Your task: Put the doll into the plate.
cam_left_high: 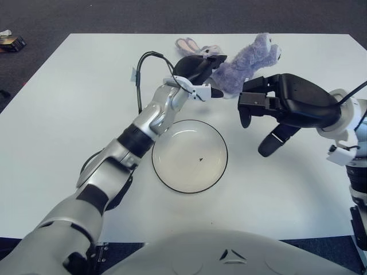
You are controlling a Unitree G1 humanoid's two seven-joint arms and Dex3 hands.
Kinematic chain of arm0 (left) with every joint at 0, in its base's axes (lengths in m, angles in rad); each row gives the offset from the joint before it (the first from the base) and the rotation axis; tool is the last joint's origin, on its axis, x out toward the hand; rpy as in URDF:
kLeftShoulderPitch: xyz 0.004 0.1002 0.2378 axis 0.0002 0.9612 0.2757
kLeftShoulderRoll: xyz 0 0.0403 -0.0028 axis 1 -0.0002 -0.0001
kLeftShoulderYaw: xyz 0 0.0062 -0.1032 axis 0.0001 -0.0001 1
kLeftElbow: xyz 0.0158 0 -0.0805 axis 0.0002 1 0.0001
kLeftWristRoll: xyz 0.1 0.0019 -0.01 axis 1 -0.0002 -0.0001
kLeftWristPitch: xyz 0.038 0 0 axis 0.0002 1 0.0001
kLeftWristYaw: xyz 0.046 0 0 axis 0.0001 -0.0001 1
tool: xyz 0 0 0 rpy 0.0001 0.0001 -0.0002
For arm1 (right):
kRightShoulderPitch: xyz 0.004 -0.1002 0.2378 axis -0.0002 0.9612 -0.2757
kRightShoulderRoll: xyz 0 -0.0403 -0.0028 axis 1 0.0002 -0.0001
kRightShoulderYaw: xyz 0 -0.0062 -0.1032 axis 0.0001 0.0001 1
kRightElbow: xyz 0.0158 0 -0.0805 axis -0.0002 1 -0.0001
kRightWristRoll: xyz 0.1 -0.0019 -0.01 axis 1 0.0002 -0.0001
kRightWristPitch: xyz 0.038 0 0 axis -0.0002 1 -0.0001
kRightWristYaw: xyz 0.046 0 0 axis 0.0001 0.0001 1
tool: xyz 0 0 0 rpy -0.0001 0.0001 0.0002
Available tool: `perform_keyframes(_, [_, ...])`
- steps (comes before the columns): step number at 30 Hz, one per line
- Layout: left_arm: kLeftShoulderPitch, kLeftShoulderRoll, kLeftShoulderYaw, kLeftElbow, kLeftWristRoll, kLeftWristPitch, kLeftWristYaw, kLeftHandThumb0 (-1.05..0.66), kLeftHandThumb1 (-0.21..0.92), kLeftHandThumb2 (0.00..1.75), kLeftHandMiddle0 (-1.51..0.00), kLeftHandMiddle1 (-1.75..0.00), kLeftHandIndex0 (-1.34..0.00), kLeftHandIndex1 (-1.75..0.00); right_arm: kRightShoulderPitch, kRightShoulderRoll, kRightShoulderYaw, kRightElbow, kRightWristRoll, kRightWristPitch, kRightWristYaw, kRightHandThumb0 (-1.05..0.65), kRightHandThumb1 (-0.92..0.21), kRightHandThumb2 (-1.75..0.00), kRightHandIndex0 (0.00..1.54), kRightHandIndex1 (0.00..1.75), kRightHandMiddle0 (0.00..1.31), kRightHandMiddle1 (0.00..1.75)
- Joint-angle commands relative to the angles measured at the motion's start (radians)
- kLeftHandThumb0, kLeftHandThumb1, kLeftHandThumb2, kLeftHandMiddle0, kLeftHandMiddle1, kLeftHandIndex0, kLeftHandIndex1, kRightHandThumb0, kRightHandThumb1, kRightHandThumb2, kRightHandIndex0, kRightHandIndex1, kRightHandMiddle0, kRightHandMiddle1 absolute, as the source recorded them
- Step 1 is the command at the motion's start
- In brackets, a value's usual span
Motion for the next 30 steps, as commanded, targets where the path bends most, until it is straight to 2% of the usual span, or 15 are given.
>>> perform_keyframes(1, [0.047, 0.020, 0.020, -0.048, 0.015, -0.008, -0.017, -0.44, 0.92, 0.32, -0.47, -1.10, -0.36, -0.56, 0.006, 0.017, -0.031, -0.015, -0.052, -0.004, -0.054, -0.36, -0.83, -0.64, 0.79, 1.75, 0.27, 1.75])
perform_keyframes(9, [0.093, 0.042, 0.048, -0.107, 0.004, -0.044, -0.029, -0.42, 0.92, 0.31, -0.47, -1.12, -0.35, -0.59, 0.021, 0.018, -0.047, -0.014, -0.117, -0.016, -0.121, -0.36, -0.84, -0.62, 0.73, 1.75, 0.26, 1.75])
perform_keyframes(15, [0.107, 0.048, 0.075, -0.105, 0.012, -0.068, -0.010, -0.41, 0.92, 0.31, -0.47, -1.13, -0.36, -0.60, -0.004, 0.012, -0.052, 0.016, -0.164, -0.066, -0.176, -0.36, -0.85, -0.60, 0.65, 1.75, 0.25, 1.75])
perform_keyframes(19, [0.113, 0.049, 0.086, -0.096, 0.050, -0.064, 0.017, -0.42, 0.92, 0.32, -0.47, -1.13, -0.36, -0.61, -0.021, 0.011, -0.064, 0.013, -0.227, -0.029, -0.199, -0.36, -0.87, -0.57, 0.60, 1.75, 0.24, 1.75])
perform_keyframes(21, [0.115, 0.047, 0.089, -0.094, 0.068, -0.059, 0.024, -0.43, 0.92, 0.32, -0.46, -1.12, -0.36, -0.61, -0.044, 0.052, -0.089, 0.117, -0.396, -0.027, -0.348, -0.36, -0.88, -0.56, 0.59, 1.75, 0.24, 1.75])
perform_keyframes(23, [0.119, 0.047, 0.092, -0.087, 0.089, -0.045, 0.029, -0.43, 0.92, 0.32, -0.47, -1.11, -0.36, -0.61, -0.042, 0.133, -0.064, 0.170, -0.636, 0.095, -0.577, -0.36, -0.87, -0.56, 0.58, 1.75, 0.25, 1.73])
perform_keyframes(24, [0.120, 0.048, 0.094, -0.084, 0.095, -0.041, 0.030, -0.44, 0.92, 0.32, -0.46, -1.08, -0.36, -0.61, -0.040, 0.157, -0.049, 0.177, -0.695, 0.137, -0.645, -0.35, -0.89, -0.48, 0.56, 1.75, 0.29, 1.68])
perform_keyframes(25, [0.122, 0.049, 0.094, -0.082, 0.100, -0.037, 0.032, -0.44, 0.92, 0.32, -0.46, -1.06, -0.36, -0.61, -0.039, 0.176, -0.036, 0.187, -0.737, 0.171, -0.706, -0.35, -0.90, -0.44, 0.55, 1.75, 0.32, 1.64])
perform_keyframes(27, [0.126, 0.050, 0.097, -0.080, 0.104, -0.032, 0.035, -0.44, 0.92, 0.32, -0.46, -1.04, -0.36, -0.61, -0.039, 0.184, -0.022, 0.198, -0.768, 0.197, -0.761, -0.35, -0.91, -0.38, 0.54, 1.75, 0.36, 1.60])
perform_keyframes(28, [0.129, 0.051, 0.098, -0.079, 0.106, -0.031, 0.036, -0.44, 0.92, 0.32, -0.45, -1.02, -0.35, -0.60, -0.039, 0.184, -0.016, 0.200, -0.778, 0.208, -0.780, -0.23, -0.89, -0.38, 0.53, 1.64, 0.37, 1.51])
perform_keyframes(30, [0.131, 0.050, 0.100, -0.079, 0.109, -0.030, 0.037, -0.44, 0.92, 0.32, -0.44, -1.01, -0.35, -0.60, -0.039, 0.181, -0.006, 0.203, -0.793, 0.222, -0.807, -0.12, -0.88, -0.37, 0.52, 1.55, 0.38, 1.44])
